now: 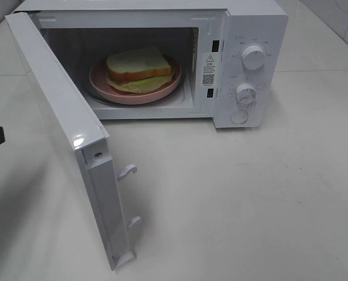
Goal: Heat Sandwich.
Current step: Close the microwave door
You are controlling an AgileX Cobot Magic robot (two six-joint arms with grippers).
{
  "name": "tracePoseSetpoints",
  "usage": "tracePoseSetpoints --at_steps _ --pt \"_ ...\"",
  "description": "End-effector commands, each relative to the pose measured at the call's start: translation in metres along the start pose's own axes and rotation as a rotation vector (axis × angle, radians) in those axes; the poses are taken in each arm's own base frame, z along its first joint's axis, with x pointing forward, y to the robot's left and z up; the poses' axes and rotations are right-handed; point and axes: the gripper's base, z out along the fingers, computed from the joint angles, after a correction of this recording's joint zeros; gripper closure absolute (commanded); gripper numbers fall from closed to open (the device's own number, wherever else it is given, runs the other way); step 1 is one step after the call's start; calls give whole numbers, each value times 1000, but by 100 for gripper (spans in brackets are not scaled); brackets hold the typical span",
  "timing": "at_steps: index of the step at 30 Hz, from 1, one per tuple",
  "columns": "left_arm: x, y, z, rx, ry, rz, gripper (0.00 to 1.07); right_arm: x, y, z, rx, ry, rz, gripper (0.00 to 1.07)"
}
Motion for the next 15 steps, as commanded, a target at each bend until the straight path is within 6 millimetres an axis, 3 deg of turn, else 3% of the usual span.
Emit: tracePoseSetpoints --at_steps 1,15 --pt "-2 -10 12 54 -28 15 107 2 0 -3 2 -30 11 31" --pt "-6 -46 43 194 -25 53 107 2 0 -3 2 -30 11 31"
